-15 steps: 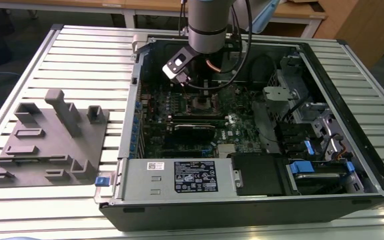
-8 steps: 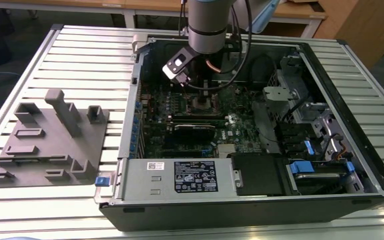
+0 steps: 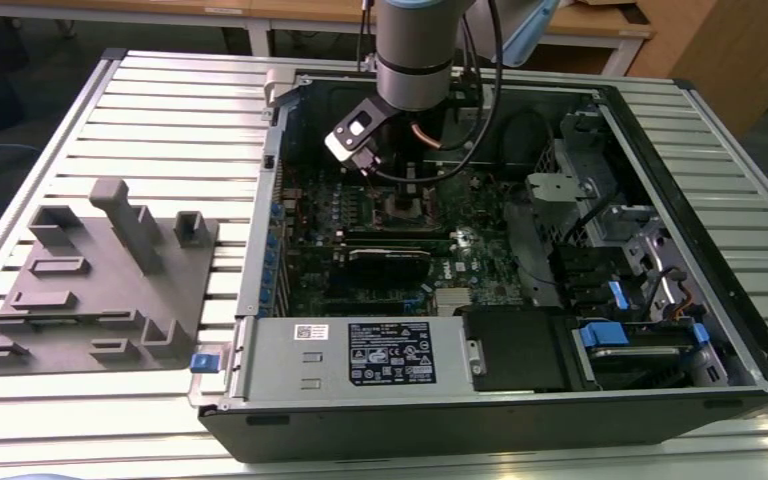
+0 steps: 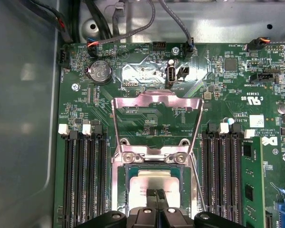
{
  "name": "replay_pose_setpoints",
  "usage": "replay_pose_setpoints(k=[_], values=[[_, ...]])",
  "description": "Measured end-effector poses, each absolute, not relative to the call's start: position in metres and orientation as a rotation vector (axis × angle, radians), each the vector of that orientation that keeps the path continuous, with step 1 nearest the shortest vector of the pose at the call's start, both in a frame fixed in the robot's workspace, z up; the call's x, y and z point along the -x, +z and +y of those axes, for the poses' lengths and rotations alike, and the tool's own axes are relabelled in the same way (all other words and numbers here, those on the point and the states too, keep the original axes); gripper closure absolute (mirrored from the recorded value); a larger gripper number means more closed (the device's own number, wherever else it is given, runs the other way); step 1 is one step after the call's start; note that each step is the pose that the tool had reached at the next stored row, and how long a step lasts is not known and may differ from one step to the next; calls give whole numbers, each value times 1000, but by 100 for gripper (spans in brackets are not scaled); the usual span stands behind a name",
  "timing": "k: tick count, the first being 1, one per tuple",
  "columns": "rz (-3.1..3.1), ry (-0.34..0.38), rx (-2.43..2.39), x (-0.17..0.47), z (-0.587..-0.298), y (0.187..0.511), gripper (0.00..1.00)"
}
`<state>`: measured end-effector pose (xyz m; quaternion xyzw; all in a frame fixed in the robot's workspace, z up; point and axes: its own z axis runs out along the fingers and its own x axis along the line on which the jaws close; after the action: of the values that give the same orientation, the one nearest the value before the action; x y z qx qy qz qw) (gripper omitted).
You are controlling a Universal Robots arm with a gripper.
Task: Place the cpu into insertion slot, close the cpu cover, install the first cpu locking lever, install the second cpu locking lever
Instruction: 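Place the cpu into insertion slot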
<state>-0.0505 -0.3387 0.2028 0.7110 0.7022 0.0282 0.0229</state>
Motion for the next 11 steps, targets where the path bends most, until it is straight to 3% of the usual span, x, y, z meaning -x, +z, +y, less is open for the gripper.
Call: replay_pose_setpoints(k=[11], values=[[2182,71,-2209,50,-339,201,89]])
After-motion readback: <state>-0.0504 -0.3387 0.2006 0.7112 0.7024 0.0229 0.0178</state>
